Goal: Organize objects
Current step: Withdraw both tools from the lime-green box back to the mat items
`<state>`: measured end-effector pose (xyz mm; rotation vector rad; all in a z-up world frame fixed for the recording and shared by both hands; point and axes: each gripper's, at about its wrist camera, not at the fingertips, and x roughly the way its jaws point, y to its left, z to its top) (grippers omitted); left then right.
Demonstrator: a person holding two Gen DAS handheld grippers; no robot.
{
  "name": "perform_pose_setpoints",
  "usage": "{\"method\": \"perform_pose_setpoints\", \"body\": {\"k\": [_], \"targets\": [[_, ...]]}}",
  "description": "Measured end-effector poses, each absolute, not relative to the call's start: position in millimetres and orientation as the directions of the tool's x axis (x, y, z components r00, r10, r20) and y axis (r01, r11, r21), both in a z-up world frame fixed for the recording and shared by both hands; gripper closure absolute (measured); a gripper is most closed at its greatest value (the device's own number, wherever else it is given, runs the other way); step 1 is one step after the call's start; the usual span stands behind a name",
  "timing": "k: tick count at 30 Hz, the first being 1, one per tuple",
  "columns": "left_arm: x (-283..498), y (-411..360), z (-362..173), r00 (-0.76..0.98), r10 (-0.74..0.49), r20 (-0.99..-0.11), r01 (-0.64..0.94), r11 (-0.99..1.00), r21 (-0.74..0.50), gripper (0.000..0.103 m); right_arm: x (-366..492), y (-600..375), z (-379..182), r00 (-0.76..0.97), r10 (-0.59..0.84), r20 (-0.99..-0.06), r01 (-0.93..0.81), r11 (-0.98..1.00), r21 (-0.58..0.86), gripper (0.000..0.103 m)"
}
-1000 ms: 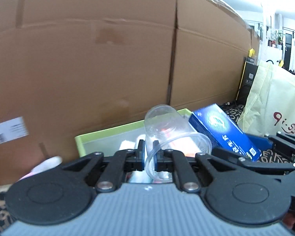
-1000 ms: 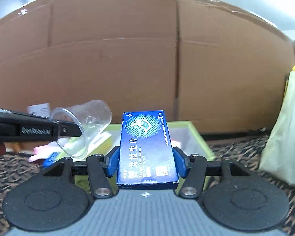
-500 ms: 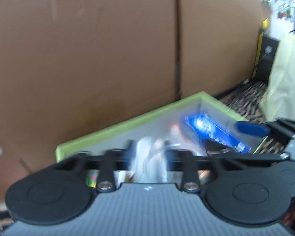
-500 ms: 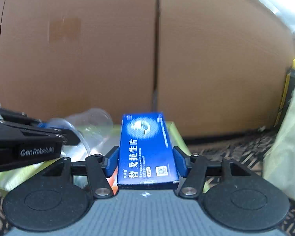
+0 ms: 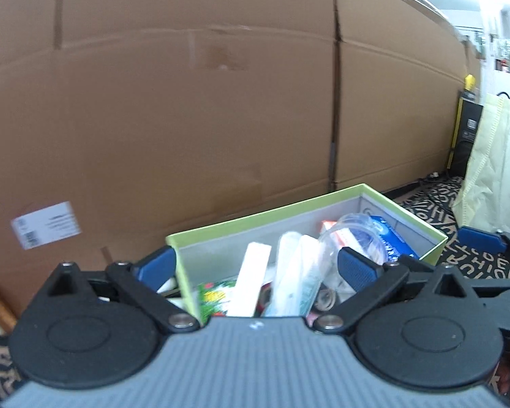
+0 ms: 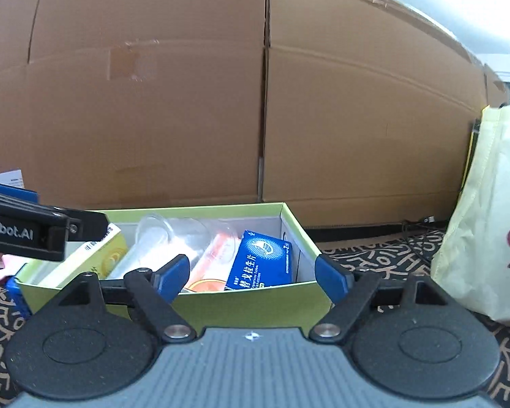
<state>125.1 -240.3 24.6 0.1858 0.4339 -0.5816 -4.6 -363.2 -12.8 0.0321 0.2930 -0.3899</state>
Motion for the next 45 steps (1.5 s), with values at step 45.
{"method": "perform_pose_setpoints", "body": {"k": [45], "targets": [[190.1,49.5,-47.4,0.776,-0.055,-0.628,0.04,0.998,-0.038,0.0,99.6,-89.8,-54.3,0.926,-0.02,-0.377,-0.135,0.915,-0.381,0.029]]}}
